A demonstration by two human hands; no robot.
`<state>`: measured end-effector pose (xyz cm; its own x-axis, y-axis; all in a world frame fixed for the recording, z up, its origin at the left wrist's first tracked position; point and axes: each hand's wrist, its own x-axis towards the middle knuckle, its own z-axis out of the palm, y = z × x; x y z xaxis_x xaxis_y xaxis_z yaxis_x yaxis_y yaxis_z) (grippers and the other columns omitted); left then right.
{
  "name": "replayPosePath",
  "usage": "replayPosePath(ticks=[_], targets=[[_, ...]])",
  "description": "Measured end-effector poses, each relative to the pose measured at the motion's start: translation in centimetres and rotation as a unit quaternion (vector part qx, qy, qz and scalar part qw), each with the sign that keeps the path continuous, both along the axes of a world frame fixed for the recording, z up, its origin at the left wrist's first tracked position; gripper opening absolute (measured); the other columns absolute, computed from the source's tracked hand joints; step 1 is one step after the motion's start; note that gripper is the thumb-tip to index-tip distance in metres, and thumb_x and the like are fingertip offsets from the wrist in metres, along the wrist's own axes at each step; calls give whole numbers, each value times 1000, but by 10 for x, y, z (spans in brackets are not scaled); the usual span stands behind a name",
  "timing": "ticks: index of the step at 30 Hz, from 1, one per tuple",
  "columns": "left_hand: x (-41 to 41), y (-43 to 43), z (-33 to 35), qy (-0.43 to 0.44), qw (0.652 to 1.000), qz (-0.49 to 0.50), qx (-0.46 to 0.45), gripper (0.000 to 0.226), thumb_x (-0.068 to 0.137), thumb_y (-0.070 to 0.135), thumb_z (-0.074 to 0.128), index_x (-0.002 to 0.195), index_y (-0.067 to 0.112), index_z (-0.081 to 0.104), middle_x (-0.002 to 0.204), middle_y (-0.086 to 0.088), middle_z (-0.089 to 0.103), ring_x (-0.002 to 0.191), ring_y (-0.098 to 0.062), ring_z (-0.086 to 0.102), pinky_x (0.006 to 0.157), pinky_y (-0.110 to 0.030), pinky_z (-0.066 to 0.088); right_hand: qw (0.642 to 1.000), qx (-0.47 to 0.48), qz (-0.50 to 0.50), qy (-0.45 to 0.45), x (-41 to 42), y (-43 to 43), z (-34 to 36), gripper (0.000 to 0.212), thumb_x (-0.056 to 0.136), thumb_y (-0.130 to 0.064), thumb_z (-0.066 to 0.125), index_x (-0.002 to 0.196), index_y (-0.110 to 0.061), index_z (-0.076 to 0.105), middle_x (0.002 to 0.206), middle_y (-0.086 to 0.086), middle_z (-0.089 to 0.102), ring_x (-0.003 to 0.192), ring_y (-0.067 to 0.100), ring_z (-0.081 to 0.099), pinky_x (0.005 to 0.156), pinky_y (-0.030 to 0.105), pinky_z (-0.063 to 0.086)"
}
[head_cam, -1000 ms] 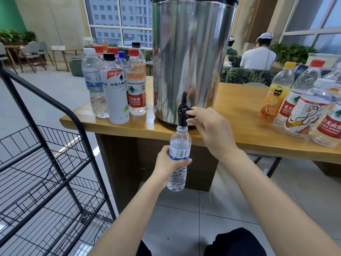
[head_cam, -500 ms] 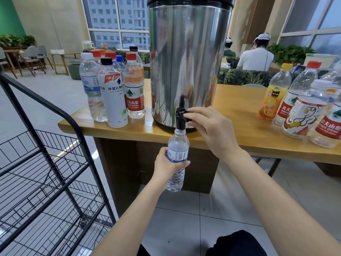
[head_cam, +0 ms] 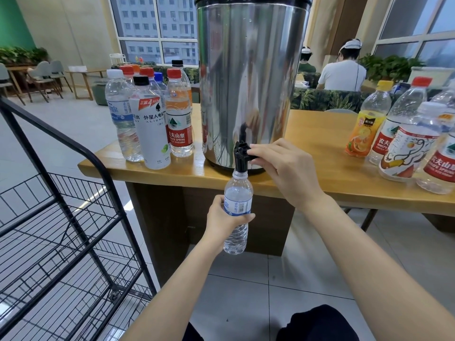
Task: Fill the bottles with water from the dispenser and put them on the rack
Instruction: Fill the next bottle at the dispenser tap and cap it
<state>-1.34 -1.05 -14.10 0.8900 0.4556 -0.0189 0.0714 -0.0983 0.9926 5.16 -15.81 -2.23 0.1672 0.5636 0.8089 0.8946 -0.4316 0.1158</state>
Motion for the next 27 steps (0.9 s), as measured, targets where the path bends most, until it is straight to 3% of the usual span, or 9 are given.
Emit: replayPosePath(ticks=[13,27], targets=[[1,1,-1,-1,1000,-4,2,67,65,17,90,117,23,49,112,7,60,97,-7,59,67,-14,47,1000,6,5,7,-2,0,0,30,94,-28,53,110,-12,72,109,2,73,86,18,63,63,27,51],[3,2,-2,3,1000,3,12,67,64,17,91,117,24,49,106,11,59,92,-2,58,67,-14,46,1000,15,14,9,-2,1,1,26,93,-23,59,110,-9,72,108,3,73,84,18,63,62,32,54]])
